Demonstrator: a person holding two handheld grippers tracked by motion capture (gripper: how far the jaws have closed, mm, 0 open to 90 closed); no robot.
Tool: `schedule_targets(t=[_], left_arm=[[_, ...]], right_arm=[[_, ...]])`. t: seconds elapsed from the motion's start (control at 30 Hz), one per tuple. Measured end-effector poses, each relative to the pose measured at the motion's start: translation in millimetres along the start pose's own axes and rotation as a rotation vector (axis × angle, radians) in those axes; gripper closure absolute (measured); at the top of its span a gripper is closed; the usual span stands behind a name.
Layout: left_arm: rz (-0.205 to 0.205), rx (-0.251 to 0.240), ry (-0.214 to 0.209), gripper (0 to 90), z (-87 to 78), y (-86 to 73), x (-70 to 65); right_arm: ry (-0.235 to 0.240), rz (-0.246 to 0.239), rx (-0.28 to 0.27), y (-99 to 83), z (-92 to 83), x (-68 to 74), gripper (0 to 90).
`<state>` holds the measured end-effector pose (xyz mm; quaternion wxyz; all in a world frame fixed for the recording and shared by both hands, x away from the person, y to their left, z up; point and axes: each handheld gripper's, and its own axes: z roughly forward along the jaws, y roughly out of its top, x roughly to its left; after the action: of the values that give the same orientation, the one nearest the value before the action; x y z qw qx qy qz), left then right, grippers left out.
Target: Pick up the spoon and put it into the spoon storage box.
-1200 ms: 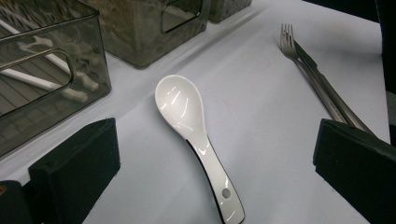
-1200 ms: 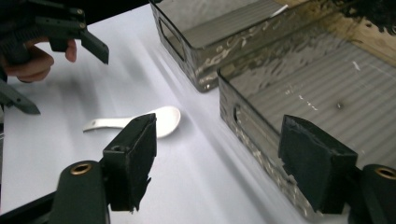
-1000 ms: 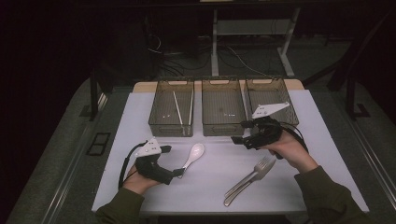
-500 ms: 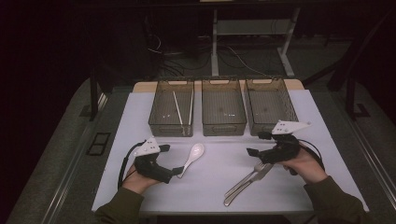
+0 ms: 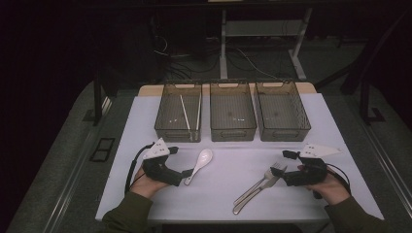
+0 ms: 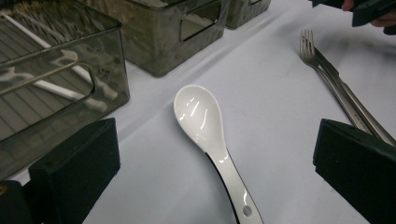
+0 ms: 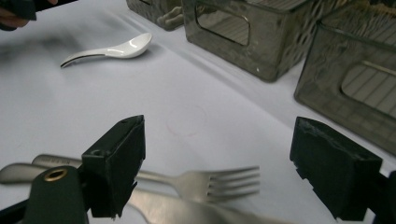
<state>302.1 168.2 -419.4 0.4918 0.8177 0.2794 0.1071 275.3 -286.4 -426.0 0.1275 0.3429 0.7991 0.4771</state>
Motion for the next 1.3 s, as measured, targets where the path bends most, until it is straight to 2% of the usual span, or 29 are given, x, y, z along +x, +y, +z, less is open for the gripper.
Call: schedule_targets(t=[0.23,0.5,0.63,0.8,0.87,1.07,1.3], left_arm=[[-0.007,-0.006,0.007,0.0,7.1,8.7,4.6],[-0.031,-0.008,0.022,6.7,18.7,21.0,12.8],[-0.044,0.001,0.029,14.3,25.8,21.5,13.3],[-0.053,0.055,0.026,22.9,36.4,16.0,10.2],[-0.051,0.081,0.009,26.5,41.1,13.6,8.5],[-0.05,0.149,-0.003,38.4,52.7,9.8,3.1],[-0.042,0.237,0.0,46.2,61.6,4.6,0.6]], right_arm=[[-0.019,0.005,-0.014,-16.9,-13.2,-0.3,17.9],[-0.02,0.004,-0.014,-24.0,-15.6,-0.6,17.9],[-0.014,0.01,-0.01,-25.0,-13.8,-1.0,17.9],[-0.018,0.005,-0.017,-24.4,-14.7,-0.9,17.9],[-0.023,0.005,-0.014,-24.7,-15.2,-0.6,17.9],[-0.029,0.003,-0.015,-25.4,-16.5,-0.2,17.9],[-0.037,0.005,-0.015,-25.8,-17.4,-0.7,17.9]])
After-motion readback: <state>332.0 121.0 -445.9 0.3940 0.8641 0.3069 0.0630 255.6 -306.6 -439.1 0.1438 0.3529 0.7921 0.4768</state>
